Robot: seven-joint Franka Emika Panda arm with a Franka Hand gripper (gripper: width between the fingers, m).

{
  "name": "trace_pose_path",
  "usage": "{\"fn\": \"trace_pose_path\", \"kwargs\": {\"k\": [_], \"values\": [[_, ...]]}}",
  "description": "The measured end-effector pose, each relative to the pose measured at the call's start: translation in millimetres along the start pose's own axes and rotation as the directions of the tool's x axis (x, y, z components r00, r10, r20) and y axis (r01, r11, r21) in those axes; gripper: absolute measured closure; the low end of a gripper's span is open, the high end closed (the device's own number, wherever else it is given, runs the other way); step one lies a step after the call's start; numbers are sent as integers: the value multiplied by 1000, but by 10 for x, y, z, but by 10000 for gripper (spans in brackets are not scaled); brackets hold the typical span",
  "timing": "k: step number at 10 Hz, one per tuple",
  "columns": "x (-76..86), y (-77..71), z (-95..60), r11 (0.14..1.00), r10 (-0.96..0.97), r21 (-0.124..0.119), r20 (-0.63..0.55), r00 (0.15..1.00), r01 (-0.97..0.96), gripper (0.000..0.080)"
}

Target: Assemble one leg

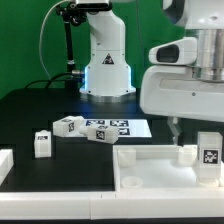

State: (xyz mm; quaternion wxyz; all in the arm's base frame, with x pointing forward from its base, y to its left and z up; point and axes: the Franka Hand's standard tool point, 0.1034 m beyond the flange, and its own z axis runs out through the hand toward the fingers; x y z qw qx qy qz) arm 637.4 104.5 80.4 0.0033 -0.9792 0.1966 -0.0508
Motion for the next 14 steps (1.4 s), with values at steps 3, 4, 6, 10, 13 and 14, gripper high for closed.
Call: {"fn": "trace_pose_path", "kwargs": {"k": [3,4,6,10,13,14], "values": [[4,4,16,1000,10,7,-18,1000,-10,271],[4,4,16,1000,12,7,-18,1000,-12,410],[-1,-3,18,987,158,13,-14,987,-158,514],[39,2,47,831,555,27,13,832,-555,513],[33,34,72,458,888,33,29,459,-888,512],[23,37,70,367,930,30,25,367,-930,512]]}}
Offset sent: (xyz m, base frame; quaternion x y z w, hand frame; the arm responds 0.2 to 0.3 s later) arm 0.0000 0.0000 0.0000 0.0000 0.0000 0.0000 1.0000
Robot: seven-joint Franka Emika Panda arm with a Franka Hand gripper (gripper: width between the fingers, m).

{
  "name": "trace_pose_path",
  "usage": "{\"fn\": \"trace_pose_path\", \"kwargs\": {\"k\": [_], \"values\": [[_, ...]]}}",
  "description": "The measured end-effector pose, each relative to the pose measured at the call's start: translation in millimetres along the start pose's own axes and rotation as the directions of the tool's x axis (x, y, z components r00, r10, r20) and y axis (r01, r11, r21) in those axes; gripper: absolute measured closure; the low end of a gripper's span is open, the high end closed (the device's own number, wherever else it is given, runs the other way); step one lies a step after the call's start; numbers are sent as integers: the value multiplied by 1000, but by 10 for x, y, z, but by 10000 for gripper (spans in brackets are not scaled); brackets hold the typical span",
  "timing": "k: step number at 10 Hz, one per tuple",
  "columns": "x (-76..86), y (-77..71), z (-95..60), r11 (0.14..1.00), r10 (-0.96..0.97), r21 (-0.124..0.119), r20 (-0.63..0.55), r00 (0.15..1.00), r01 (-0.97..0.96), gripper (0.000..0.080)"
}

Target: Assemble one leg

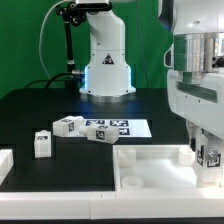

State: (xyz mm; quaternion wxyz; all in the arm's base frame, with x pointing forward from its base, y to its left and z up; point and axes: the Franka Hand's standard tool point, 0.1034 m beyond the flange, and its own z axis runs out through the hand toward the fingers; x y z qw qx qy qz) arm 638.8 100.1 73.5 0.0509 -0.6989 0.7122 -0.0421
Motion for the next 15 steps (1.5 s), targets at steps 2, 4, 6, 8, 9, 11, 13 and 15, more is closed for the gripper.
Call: {"fn": "trace_pose_path", "kwargs": {"k": [2,4,6,8,9,11,13,15], "values": [[-52,14,-12,991,132,4,-11,991,-132,512],[-49,26,-11,999,33,-8,-15,999,-33,423],[-70,40,-30,947,-313,-78,-12,950,311,250],[-172,30,-30,850,-520,-95,-3,854,518,156],[-214,64,-17,825,-560,-86,-5,828,558,156],[-168,53,-16,740,-669,-87,6,743,667,151],[-128,-45,-53,536,-844,-64,-2,537,842,150],[-150,-101,-30,475,-880,-46,-33,474,879,150]]}}
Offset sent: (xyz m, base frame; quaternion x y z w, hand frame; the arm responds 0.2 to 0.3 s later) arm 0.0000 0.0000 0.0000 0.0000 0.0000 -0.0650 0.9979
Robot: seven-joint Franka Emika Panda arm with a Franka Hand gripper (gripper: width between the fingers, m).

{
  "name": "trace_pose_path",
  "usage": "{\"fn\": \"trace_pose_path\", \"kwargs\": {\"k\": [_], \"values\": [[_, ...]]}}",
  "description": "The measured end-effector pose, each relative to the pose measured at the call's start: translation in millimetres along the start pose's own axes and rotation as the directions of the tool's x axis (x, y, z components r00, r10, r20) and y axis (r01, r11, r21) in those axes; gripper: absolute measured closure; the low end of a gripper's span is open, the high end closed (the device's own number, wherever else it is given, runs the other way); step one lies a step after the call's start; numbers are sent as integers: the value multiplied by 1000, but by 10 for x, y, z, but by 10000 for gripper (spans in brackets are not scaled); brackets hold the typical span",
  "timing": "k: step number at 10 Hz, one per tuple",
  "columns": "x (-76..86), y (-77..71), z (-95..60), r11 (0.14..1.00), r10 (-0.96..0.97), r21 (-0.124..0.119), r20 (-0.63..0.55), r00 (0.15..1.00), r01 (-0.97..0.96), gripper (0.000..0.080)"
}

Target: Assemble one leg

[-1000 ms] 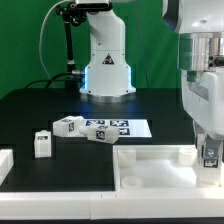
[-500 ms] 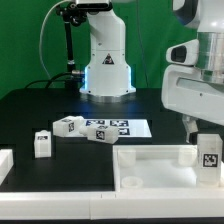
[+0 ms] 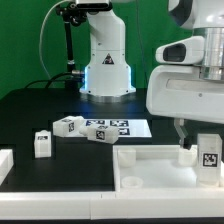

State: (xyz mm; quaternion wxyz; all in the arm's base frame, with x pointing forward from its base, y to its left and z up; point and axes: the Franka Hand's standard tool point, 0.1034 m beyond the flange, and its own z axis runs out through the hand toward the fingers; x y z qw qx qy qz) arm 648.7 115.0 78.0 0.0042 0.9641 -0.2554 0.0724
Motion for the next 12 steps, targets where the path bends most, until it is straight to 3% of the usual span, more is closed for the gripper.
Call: {"fn": "trace_pose_path", "kwargs": {"k": [1,2,4,7,9,12], "values": [[10,8,-4,1000,2,0,-1,1000,-2,270],[13,11,-4,1000,3,0,-1,1000,-3,270],[10,33,6,990,144,-2,4,990,-144,511],[17,58,12,955,297,-6,5,955,-297,511],[29,123,33,824,567,-11,17,824,-567,511],[-16,178,36,479,876,13,55,479,-878,510]]}}
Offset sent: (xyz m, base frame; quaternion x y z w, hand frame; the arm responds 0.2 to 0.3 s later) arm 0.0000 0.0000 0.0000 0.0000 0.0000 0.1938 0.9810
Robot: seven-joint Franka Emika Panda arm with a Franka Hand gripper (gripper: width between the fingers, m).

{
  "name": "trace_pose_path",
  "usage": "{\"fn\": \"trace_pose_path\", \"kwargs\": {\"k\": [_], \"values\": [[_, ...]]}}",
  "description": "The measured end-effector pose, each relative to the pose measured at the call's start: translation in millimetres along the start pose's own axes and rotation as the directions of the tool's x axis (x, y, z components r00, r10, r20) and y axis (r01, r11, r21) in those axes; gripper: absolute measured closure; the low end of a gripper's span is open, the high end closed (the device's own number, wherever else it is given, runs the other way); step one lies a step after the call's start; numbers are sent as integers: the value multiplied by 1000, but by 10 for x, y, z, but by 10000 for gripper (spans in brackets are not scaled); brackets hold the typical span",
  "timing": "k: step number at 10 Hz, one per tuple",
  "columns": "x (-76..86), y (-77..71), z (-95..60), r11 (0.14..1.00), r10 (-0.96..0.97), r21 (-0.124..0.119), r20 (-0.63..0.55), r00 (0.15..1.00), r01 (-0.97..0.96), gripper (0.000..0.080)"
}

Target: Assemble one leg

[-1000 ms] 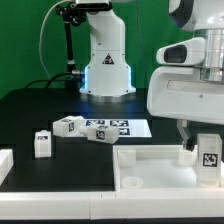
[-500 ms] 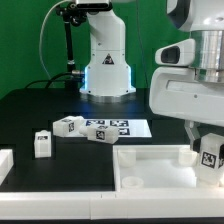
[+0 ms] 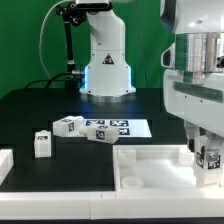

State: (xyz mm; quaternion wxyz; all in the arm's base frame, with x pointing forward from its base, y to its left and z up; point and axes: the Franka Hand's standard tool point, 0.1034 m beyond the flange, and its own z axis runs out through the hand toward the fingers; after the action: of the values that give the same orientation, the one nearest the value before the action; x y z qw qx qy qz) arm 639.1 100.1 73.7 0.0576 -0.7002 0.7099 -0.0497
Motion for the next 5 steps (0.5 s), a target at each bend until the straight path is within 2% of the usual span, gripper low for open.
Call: {"fn": "trace_pose_path", "kwargs": {"k": [1,4,5], "values": [[-24,17,-5,992,123,1,5,992,-123,510],[-46,22,-5,998,69,0,0,998,-69,506],[-72,47,0,996,-89,-21,0,996,89,304]]}}
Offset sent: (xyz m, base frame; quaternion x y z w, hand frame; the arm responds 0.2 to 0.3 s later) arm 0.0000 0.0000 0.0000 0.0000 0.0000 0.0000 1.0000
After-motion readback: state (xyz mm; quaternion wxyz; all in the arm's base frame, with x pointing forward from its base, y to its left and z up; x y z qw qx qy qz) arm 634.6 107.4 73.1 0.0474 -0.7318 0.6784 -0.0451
